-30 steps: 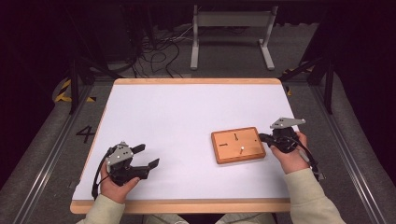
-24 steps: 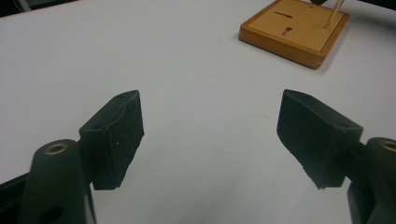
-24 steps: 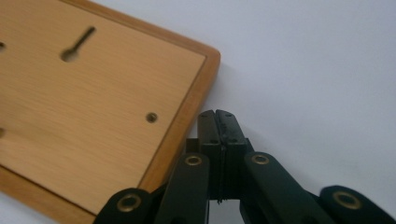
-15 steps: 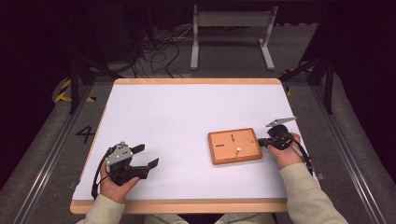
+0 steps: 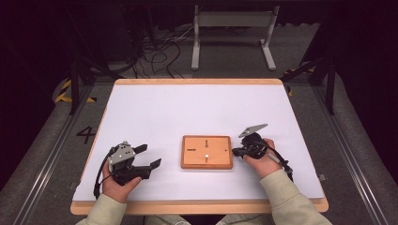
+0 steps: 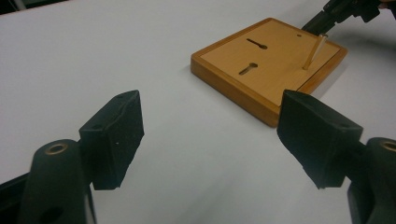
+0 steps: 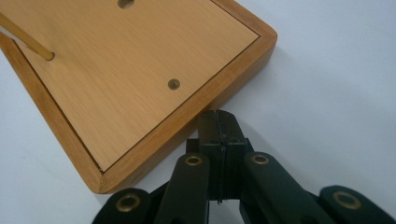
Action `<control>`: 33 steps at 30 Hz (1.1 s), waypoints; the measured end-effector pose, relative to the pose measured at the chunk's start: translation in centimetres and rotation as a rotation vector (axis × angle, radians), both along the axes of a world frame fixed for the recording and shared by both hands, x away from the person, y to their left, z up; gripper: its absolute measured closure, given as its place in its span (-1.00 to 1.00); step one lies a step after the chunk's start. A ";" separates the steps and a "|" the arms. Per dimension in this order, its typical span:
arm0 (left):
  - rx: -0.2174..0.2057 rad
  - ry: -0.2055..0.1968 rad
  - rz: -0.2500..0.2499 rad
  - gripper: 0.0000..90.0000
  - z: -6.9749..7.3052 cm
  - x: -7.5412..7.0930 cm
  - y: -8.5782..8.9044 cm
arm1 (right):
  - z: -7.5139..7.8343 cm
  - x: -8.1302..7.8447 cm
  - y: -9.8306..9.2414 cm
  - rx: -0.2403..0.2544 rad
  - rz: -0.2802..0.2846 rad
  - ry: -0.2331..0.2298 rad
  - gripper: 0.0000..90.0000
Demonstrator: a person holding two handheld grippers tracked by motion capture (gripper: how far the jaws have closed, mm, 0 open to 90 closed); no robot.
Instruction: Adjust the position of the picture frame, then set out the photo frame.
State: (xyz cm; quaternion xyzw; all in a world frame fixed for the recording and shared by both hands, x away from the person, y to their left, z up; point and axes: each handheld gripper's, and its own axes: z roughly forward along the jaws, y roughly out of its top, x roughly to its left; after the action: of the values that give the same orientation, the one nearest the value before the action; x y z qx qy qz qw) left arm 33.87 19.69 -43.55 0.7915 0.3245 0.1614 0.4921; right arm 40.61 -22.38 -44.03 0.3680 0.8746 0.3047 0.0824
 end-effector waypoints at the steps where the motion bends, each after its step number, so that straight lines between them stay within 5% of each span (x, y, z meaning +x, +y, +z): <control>1: 0.005 -0.012 -0.002 -0.48 0.0 0.1 0.0 | -0.1 0.0 0.4 0.000 0.006 -0.008 1.00; 6: 0.002 -0.002 -0.009 -0.48 0.0 0.1 -0.3 | 0.1 -0.2 0.6 -0.008 0.012 -0.050 1.00; 12: 0.004 0.033 -0.047 -0.48 0.1 0.6 -1.1 | 1.6 -1.1 -1.7 -0.058 0.005 -0.219 0.88; 19: 0.020 0.033 -0.039 -0.42 0.8 0.9 -2.0 | 2.3 -1.4 -4.3 0.006 -0.029 -0.231 0.83; 28: 0.059 0.035 -0.121 -0.30 1.9 1.3 -4.7 | 2.7 -1.8 -5.1 0.075 -0.050 -0.252 0.64; 33: 0.027 0.042 -0.143 -0.29 2.4 2.0 -5.9 | 2.8 -2.0 -5.5 0.110 -0.070 -0.252 0.57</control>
State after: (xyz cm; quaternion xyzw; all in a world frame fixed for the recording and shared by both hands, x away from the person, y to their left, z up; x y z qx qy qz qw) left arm 35.86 13.79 -41.18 0.8224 0.2752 0.1136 0.4848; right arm 38.61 -27.87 -41.28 0.3612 0.8260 0.3928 0.1817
